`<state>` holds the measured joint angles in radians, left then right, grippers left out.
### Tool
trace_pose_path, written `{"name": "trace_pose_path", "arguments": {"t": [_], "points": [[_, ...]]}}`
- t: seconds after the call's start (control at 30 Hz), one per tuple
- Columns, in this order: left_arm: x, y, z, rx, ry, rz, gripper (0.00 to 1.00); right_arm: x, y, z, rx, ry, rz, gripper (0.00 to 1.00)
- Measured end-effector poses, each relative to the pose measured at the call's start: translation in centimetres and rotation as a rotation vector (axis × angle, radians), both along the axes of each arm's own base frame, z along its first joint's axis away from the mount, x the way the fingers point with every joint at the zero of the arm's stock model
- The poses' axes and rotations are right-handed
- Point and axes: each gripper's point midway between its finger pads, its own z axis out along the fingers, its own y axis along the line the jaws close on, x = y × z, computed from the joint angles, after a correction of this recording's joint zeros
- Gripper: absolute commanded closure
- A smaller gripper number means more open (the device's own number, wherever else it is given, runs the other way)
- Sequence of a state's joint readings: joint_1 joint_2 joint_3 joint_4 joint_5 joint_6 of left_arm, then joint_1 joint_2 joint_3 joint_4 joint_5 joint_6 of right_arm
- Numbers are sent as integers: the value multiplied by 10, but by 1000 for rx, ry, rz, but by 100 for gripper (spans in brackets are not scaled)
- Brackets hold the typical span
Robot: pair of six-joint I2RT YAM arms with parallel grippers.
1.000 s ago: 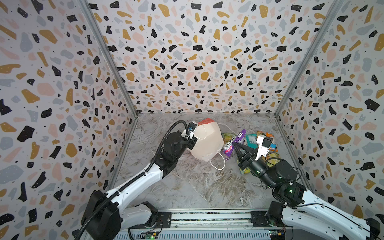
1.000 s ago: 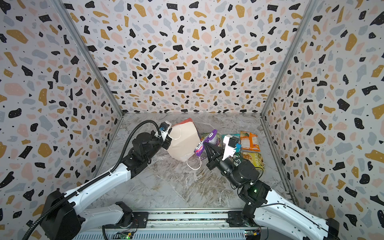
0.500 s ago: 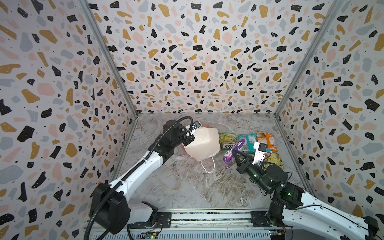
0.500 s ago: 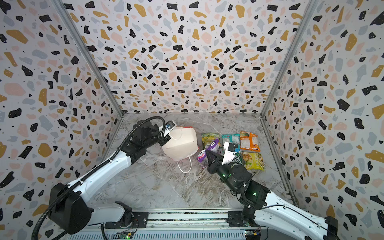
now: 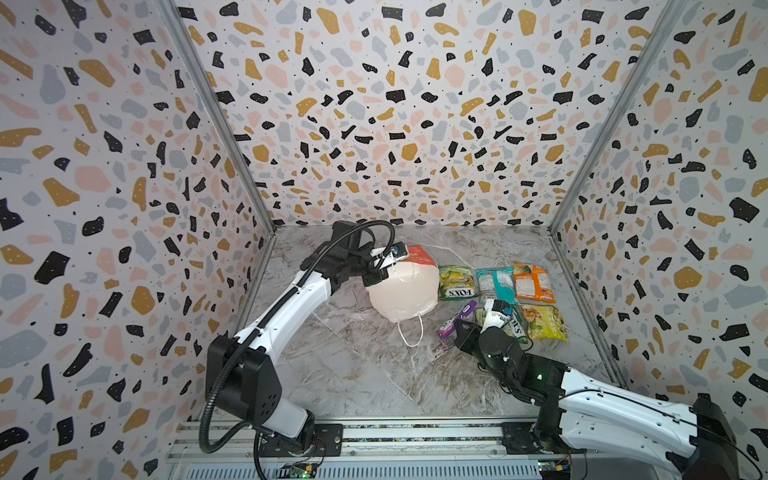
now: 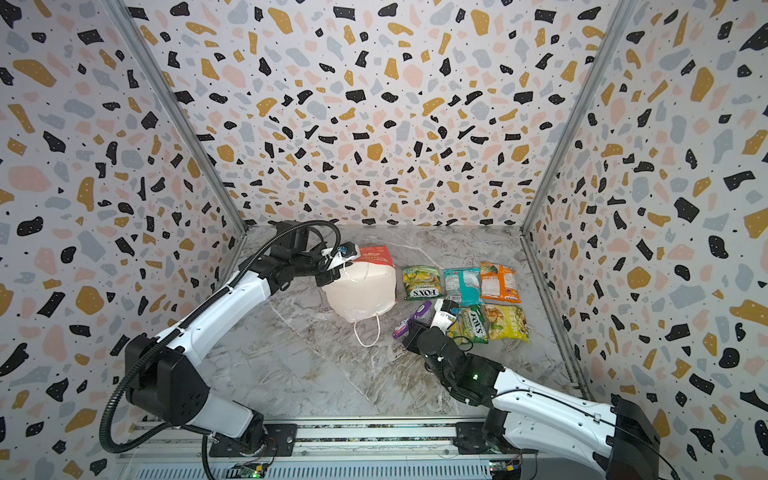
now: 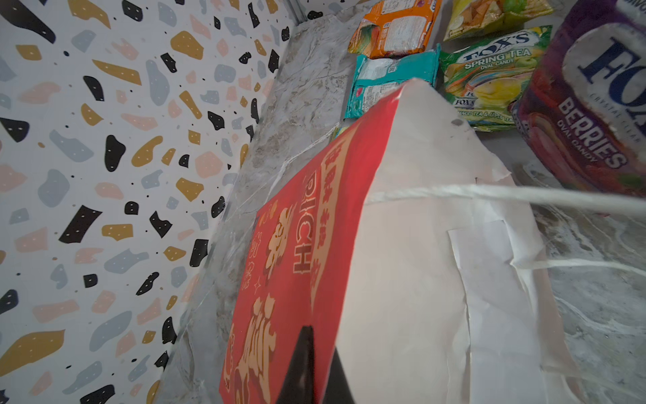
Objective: Take the snacks out of the paper bag
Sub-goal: Place the snack at the center of the table.
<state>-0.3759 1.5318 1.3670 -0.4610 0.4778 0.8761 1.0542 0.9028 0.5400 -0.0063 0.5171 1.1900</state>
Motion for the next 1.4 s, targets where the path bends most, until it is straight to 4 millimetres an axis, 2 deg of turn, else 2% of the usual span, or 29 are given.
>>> {"name": "trace_pose_path", "arguments": {"t": [0.17,0.33,0.47,0.57,0.8,0.87,0.93,1.0,1.03,1.2,1.3,1.4], "points": [[-13,2,6,30,64,-35,100,0,3,-15,-1,55,-19,100],[-20,5,26,31,62,-54,100,-3,2,-12,48,72,-37,100],[-21,8,31,26,56,-68,100,-4,0,-9,97,87,-58,100],[-19,9,25,23,80,-83,100,-4,0,-14,107,114,-74,100],[6,8,-15,34,173,-109,99,-3,3,-33,85,170,-106,100],[16,9,-17,34,173,-111,84,0,3,-32,86,171,-117,100],[25,9,-15,37,169,-110,75,4,3,-30,90,170,-131,99],[31,9,-14,43,173,-108,58,10,1,-29,97,171,-153,97],[34,10,-14,46,175,-103,53,13,0,-30,99,171,-163,97],[60,7,-3,61,165,-85,29,27,-7,-42,93,190,-225,94],[71,6,10,58,144,-73,24,35,-10,-46,105,198,-255,90],[75,8,25,51,118,-53,13,43,-11,-47,122,201,-277,80]]}}
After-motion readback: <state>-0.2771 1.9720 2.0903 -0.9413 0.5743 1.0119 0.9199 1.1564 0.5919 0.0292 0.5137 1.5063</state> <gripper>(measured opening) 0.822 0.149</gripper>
